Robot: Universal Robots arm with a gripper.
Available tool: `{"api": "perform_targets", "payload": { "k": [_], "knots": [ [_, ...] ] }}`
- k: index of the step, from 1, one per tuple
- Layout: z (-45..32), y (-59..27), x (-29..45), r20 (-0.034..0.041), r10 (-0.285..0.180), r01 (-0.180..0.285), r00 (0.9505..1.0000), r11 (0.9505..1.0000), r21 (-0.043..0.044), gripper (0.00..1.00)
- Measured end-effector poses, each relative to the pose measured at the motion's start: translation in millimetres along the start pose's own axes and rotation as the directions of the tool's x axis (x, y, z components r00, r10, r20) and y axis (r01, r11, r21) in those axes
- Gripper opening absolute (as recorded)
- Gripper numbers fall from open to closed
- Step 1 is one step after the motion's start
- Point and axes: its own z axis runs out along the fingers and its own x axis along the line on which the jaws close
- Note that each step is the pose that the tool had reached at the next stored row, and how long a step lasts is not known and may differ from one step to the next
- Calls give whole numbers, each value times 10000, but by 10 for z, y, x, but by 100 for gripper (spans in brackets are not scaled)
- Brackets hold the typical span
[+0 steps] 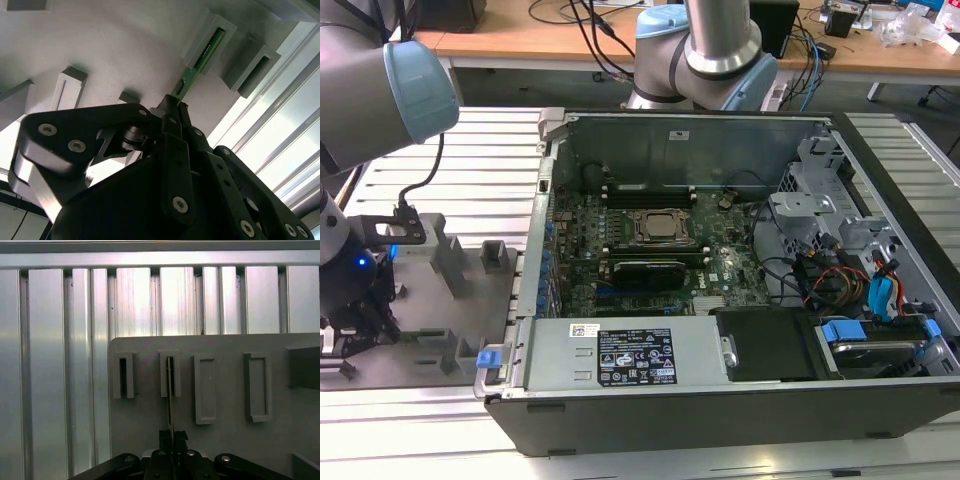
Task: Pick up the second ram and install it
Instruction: 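Pick up the second ram and move it above second insertion slot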
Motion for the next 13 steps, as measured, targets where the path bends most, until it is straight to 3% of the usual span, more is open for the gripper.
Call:
{"api": "perform_targets", "payload": {
  "k": [9, 13],
  "knots": [
    [0, 0, 0, 0, -2, 2, 10000, 10000, 0, 14],
    [-78, 1, -1, 0, -3, 3, 10000, 10000, 0, 14]
  ]
}}
